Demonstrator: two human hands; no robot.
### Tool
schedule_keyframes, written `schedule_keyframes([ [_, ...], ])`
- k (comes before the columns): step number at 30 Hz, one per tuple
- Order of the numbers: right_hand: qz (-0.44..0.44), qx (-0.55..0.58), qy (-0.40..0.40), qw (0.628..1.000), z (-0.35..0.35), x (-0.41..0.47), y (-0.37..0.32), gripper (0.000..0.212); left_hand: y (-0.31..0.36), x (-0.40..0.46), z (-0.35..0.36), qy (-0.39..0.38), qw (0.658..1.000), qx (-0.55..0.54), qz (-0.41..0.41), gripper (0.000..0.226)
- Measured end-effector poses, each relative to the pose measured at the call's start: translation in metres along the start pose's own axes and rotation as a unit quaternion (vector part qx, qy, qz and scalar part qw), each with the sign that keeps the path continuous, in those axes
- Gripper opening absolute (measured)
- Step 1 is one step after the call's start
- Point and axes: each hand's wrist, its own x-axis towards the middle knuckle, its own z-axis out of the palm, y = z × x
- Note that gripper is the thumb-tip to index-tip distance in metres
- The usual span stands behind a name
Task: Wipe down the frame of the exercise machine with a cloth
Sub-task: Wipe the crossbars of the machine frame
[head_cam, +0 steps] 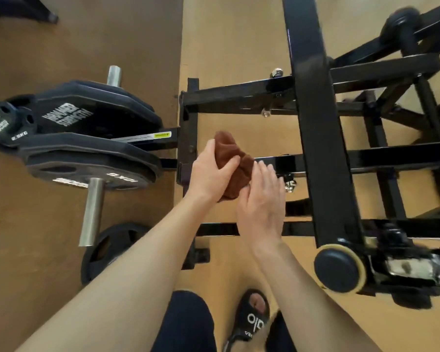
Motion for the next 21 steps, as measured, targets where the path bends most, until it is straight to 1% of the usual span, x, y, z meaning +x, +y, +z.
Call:
schedule_keyframes([
  [3, 0.000, -0.029, 0.076, 0.997, 0.025, 0.021, 0.028, 0.049, -0.021, 0.023, 0.028, -0.007, 0.996, 0.027, 0.084, 0.031],
  [6, -0.007, -0.061, 0.127, 0.990, 0.036, 0.050, 0.057, 0.048, -0.031, 0.049, 0.059, -0.009, 0.982, 0.063, 0.178, 0.033],
  [8, -0.005, -0.075, 0.154, 0.985, 0.039, 0.070, 0.074, 0.047, -0.035, 0.061, 0.075, -0.011, 0.963, 0.144, 0.229, 0.041],
  [10, 0.005, -0.066, 0.162, 0.985, 0.040, 0.085, 0.085, 0.051, -0.042, 0.068, 0.083, 0.006, 0.937, 0.224, 0.269, 0.043],
  [12, 0.016, -0.065, 0.149, 0.987, 0.048, 0.091, 0.091, 0.055, -0.050, 0.068, 0.081, 0.023, 0.929, 0.229, 0.289, 0.042],
  [13, 0.013, -0.092, 0.147, 0.985, 0.054, 0.091, 0.093, 0.055, -0.056, 0.068, 0.078, 0.030, 0.926, 0.226, 0.301, 0.040],
  [15, 0.000, -0.146, 0.162, 0.976, 0.065, 0.091, 0.096, 0.057, -0.072, 0.066, 0.063, 0.038, 0.916, 0.237, 0.322, 0.037],
  [16, -0.002, -0.154, 0.174, 0.973, 0.068, 0.091, 0.097, 0.059, -0.082, 0.065, 0.052, 0.042, 0.914, 0.240, 0.324, 0.036],
  [19, -0.003, -0.151, 0.206, 0.967, 0.069, 0.090, 0.095, 0.065, -0.114, 0.064, 0.010, 0.064, 0.923, 0.245, 0.290, 0.034],
  [21, -0.002, -0.145, 0.212, 0.967, 0.069, 0.088, 0.092, 0.064, -0.127, 0.064, -0.010, 0.085, 0.928, 0.261, 0.253, 0.037],
])
